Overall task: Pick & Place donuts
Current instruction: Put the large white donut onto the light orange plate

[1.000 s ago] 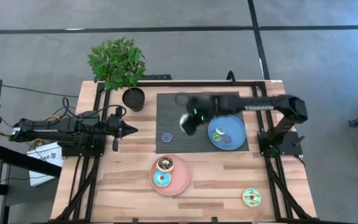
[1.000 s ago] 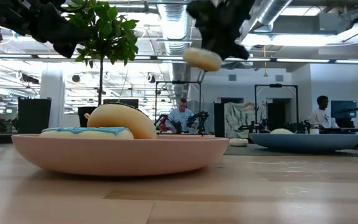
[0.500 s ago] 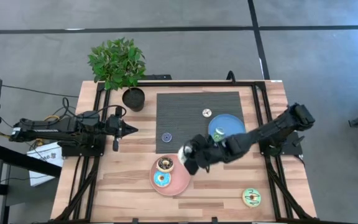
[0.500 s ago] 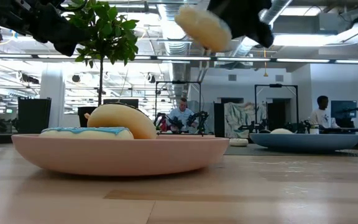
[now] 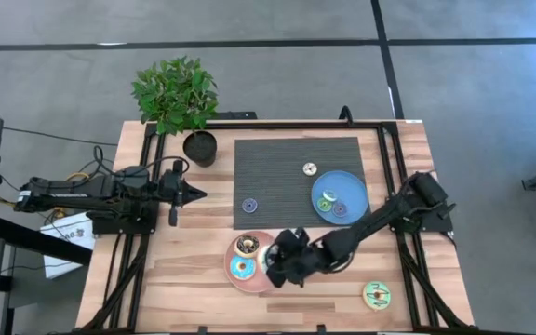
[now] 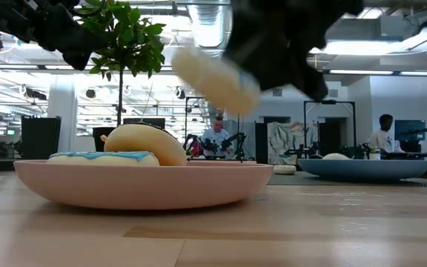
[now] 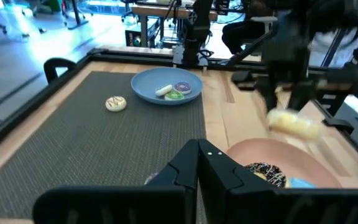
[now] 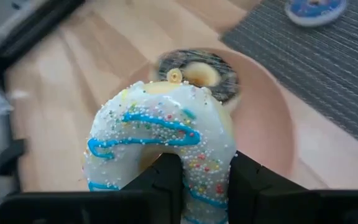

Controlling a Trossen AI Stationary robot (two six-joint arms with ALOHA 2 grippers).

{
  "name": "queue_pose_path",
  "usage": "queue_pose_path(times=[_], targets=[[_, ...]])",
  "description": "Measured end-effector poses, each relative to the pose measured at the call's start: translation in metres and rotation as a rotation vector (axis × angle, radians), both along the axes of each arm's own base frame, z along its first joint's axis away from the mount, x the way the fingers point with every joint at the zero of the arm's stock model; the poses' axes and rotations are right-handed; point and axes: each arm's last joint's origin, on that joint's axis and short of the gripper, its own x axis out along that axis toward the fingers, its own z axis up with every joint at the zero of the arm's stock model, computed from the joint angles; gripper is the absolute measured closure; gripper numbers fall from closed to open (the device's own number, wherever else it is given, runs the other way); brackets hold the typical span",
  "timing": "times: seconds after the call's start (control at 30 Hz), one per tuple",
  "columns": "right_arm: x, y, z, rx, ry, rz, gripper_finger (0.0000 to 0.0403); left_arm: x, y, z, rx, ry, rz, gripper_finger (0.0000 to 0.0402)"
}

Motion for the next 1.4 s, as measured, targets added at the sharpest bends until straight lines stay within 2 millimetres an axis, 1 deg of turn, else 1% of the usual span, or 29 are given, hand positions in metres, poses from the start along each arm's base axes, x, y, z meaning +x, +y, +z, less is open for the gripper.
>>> queue_pose_path(times=[0.1, 0.23, 0.3, 0.4, 0.47, 0.6, 0.73, 0.9, 1.07, 1.27, 1.33, 1.4], targets=[[0.010, -0.004, -0.013, 0.017, -0.004, -0.009, 0.0331, 0.000, 0.000, -0.001, -0.045, 0.007, 0.005, 0.0402], [0.016, -0.013, -0.033, 0.016, 0.077, 0.006, 0.0332, -0.001, 0.000, -0.003, -0.050, 0.029, 0.003, 0.0402], [0.015, -0.018, -0.039, 0.015, 0.128, 0.009, 0.0332, -0.001, 0.000, -0.003, -0.050, 0.027, 0.003, 0.0402], [0.016, -0.020, -0.041, 0.002, 0.137, 0.006, 0.0332, 0.000, 0.000, -0.003, -0.049, 0.027, 0.003, 0.0402], [0.014, -0.021, -0.044, -0.026, 0.172, 0.025, 0.0332, -0.001, 0.000, -0.003, -0.049, 0.026, 0.003, 0.0402], [0.015, -0.024, -0.043, -0.010, 0.193, 0.066, 0.0333, 0.000, 0.000, -0.003, -0.035, 0.026, 0.000, 0.0402], [0.016, -0.027, -0.044, 0.010, 0.194, 0.036, 0.0326, 0.000, 0.000, -0.002, -0.024, 0.025, -0.002, 0.0402], [0.017, -0.029, -0.043, 0.008, 0.194, 0.041, 0.0293, 0.000, 0.000, -0.002, -0.023, 0.025, 0.001, 0.0402], [0.016, -0.029, -0.043, 0.016, 0.197, 0.049, 0.0236, 0.000, 0.000, -0.002, -0.022, 0.025, 0.007, 0.0402], [0.013, -0.033, -0.028, 0.069, 0.210, 0.069, 0.0166, 0.000, 0.000, -0.002, -0.021, 0.025, 0.010, 0.0402], [0.011, -0.035, -0.022, 0.072, 0.207, 0.060, 0.0156, 0.000, 0.000, -0.002, -0.021, 0.025, 0.010, 0.0402], [0.008, -0.039, -0.018, 0.063, 0.230, 0.040, 0.0154, 0.000, 0.000, -0.002, -0.021, 0.022, 0.010, 0.0402]])
